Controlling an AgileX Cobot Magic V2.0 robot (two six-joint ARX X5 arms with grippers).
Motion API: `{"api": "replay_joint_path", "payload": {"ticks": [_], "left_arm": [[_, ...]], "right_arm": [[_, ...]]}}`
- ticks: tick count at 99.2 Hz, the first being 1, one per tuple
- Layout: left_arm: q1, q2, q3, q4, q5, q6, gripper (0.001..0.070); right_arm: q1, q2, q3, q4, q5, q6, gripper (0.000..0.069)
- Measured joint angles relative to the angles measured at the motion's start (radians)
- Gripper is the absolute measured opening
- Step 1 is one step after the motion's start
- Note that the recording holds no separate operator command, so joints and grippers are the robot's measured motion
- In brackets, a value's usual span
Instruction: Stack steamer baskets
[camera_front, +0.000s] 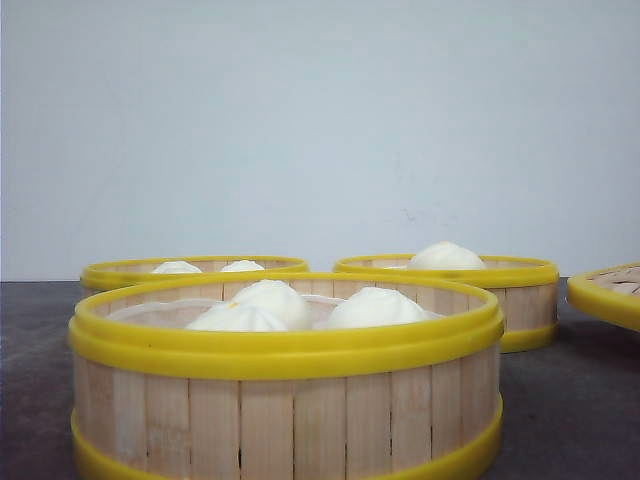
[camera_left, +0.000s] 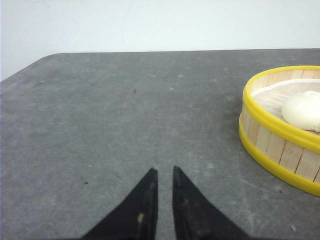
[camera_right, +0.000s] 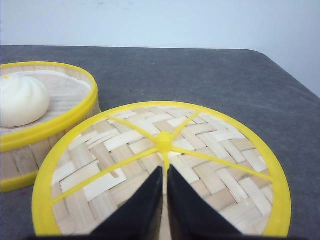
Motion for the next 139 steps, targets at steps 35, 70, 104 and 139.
{"api": "replay_joint_path", "payload": {"ticks": [35,70,104,139], "left_arm": [[0.0,0.0,0.0,0.0,0.0,0.0,0.0027],[0.0,0.0,0.0,0.0,0.0,0.0,0.0027],[0.0,0.0,0.0,0.0,0.0,0.0,0.0027],[0.0,0.0,0.0,0.018,-0.001,0.111,0.0027]], "right_arm": [[0.0,0.0,0.0,0.0,0.0,0.0,0.0011],[0.0,0.0,0.0,0.0,0.0,0.0,0.0011],[0.0,0.0,0.0,0.0,0.0,0.0,0.0011],[0.0,0.0,0.0,0.0,0.0,0.0,0.0011]]}}
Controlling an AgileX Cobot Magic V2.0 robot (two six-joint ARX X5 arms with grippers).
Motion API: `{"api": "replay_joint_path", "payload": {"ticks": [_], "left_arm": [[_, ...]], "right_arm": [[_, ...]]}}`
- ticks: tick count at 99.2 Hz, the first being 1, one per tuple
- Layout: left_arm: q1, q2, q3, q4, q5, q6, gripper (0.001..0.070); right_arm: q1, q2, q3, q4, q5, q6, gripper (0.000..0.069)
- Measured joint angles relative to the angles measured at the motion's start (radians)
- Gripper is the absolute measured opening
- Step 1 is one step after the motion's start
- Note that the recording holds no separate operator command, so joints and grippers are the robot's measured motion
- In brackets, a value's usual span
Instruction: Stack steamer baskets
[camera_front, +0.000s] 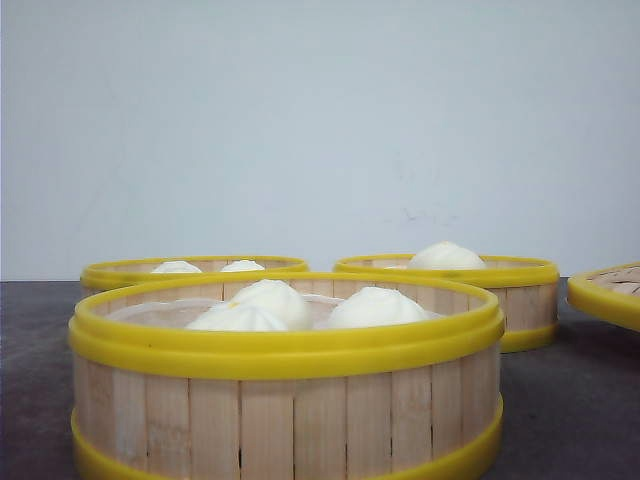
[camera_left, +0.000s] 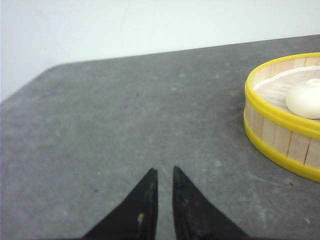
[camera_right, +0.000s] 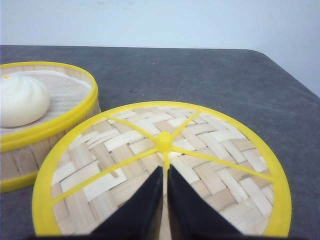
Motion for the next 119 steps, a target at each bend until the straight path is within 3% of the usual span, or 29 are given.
{"api": "replay_joint_path", "payload": {"ticks": [19,27,58,72,81,93,105,119], "left_arm": [[0.0,0.0,0.0,0.01,0.0,0.02,0.0027],[0.0,0.0,0.0,0.011,0.003,-0.004,0.0027],[0.0,0.0,0.0,0.011,0.005,-0.363,0.0027],[0.0,0.0,0.0,0.012,0.006,-0.445,0.0027],[0.0,0.0,0.0,0.012,0.046,-0.49,0.0027],[0.0,0.001,0.023,0.001,0.111,-0.527,0.0025],[0.0,0.024,0.137,0.0,0.117,-0.536,0.0025],[0.0,0.117,0.327,0.005,0.118,-0.518,0.0025]], "right_arm": [[0.0,0.0,0.0,0.0,0.0,0.003,0.0011],[0.0,0.0,0.0,0.0,-0.001,0.024,0.0011],[0.0,0.0,0.0,0.0,-0.097,0.267,0.0011],[0.0,0.0,0.0,0.004,-0.098,0.328,0.0011],[0.0,0.0,0.0,0.048,-0.115,0.393,0.0011],[0.0,0.001,0.022,0.074,-0.124,0.477,0.001],[0.0,0.043,0.13,0.055,-0.123,0.522,0.0009],[0.0,0.172,0.344,-0.008,-0.119,0.497,0.0009]]}}
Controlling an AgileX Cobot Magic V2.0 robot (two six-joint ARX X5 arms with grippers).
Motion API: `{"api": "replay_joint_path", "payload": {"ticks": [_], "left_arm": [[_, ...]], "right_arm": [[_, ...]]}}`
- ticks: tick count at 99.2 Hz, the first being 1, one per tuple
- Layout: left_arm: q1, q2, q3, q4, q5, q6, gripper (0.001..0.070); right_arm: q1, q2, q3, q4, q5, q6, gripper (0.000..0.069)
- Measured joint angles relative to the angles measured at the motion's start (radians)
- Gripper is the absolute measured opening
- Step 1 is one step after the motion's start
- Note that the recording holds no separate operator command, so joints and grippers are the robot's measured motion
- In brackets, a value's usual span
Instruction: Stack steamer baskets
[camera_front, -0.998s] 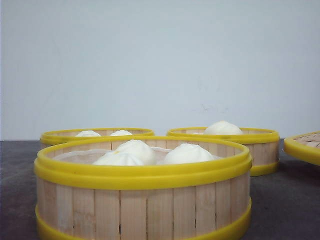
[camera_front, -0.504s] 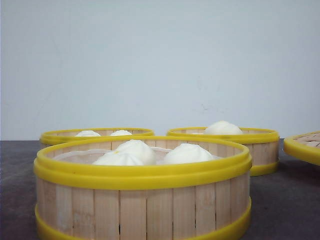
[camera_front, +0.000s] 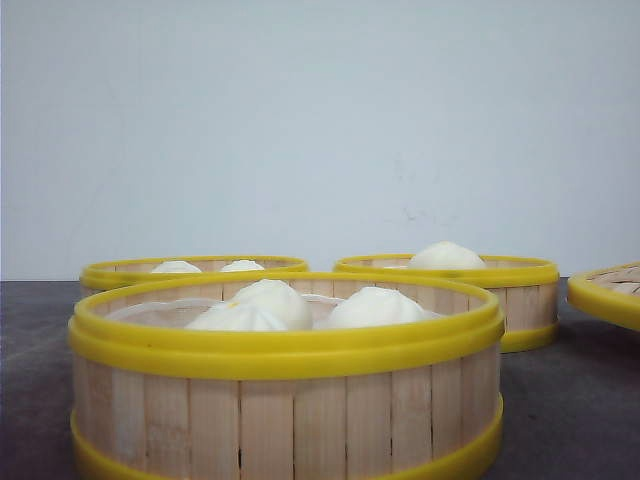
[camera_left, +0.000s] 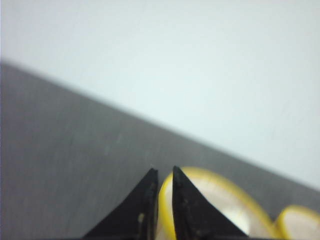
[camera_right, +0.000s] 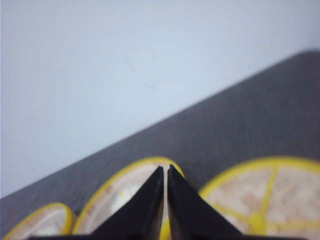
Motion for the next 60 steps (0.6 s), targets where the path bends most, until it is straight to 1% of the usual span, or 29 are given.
{"api": "replay_joint_path", "payload": {"ticks": [7,17,22,26,30,33,36,41,46,51,60], "left_arm": [[0.0,0.08,0.098,-0.027,0.0,0.036,0.0025],[0.0,0.204,0.241,-0.114,0.0,0.101,0.0025],[0.0,0.26,0.303,-0.16,0.0,0.124,0.0027],[0.0,0.299,0.343,-0.189,0.0,0.134,0.0043],[0.0,0.336,0.373,-0.208,0.001,0.14,0.0096],[0.0,0.357,0.383,-0.211,0.004,0.145,0.0154],[0.0,0.374,0.387,-0.212,0.008,0.15,0.0226],[0.0,0.399,0.387,-0.218,0.012,0.154,0.035],[-0.001,0.426,0.387,-0.224,0.019,0.157,0.0437],[-0.007,0.455,0.387,-0.224,0.031,0.157,0.0478],[-0.03,0.511,0.387,-0.217,0.053,0.157,0.0503]], "right_arm": [[0.0,0.091,0.116,-0.062,0.016,-0.044,0.0009],[0.001,0.216,0.273,-0.167,0.019,-0.123,0.0009],[0.009,0.265,0.341,-0.21,0.02,-0.169,0.0009],[0.018,0.291,0.374,-0.219,0.023,-0.199,0.0009],[0.03,0.303,0.393,-0.22,0.023,-0.224,0.002],[0.038,0.307,0.399,-0.221,0.023,-0.238,0.0049],[0.045,0.307,0.401,-0.222,0.022,-0.248,0.0099],[0.055,0.307,0.401,-0.23,0.016,-0.256,0.0207],[0.062,0.307,0.401,-0.234,0.008,-0.26,0.029],[0.065,0.307,0.401,-0.235,-0.003,-0.263,0.0321],[0.072,0.309,0.401,-0.237,-0.008,-0.266,0.0324]]}}
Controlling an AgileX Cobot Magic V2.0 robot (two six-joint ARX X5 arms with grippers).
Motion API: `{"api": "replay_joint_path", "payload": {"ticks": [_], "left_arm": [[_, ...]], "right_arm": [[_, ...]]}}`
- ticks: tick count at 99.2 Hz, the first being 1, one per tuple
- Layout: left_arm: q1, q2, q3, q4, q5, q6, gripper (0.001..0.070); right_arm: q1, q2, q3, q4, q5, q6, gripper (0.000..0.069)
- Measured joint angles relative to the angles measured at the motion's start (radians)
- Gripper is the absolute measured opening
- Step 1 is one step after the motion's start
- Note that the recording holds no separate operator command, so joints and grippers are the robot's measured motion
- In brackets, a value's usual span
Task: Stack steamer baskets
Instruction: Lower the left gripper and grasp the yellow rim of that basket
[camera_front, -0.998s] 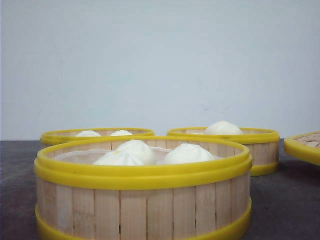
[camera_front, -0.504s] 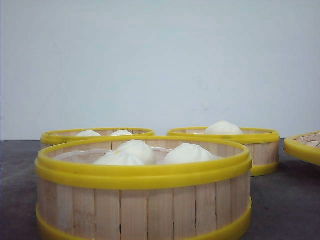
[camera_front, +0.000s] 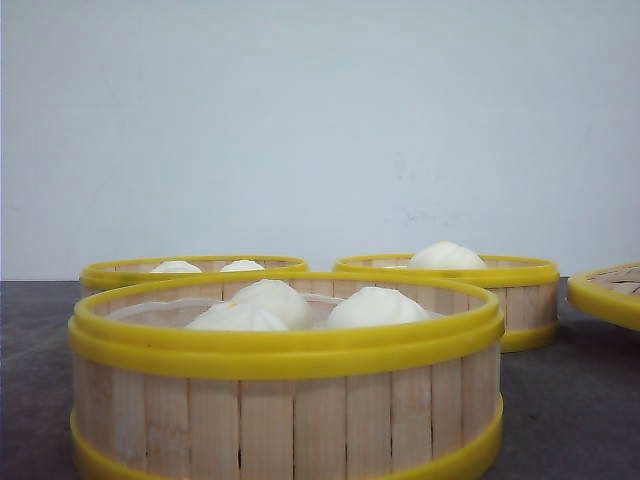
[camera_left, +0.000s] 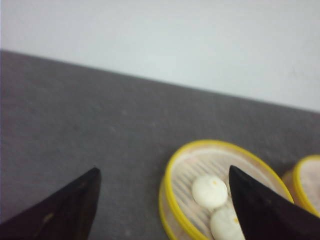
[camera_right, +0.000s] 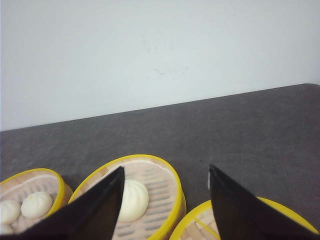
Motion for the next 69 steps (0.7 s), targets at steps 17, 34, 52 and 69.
{"api": "replay_joint_path", "payload": {"ticks": [17,34,52,69], "left_arm": [[-0.052,0.149,0.003,0.059,0.028,-0.002,0.051],[-0.073,0.358,0.101,0.055,0.037,-0.004,0.051],[-0.073,0.583,0.245,-0.023,0.037,-0.005,0.051],[-0.073,0.781,0.364,-0.124,0.037,-0.005,0.051]], "right_arm": [[0.005,0.001,0.0,0.004,-0.004,0.001,0.0324],[0.018,0.008,0.0,0.005,-0.004,0.001,0.0324],[0.024,0.013,0.0,0.005,-0.019,0.004,0.0324],[0.024,0.013,0.0,0.005,-0.019,0.004,0.0324]]}}
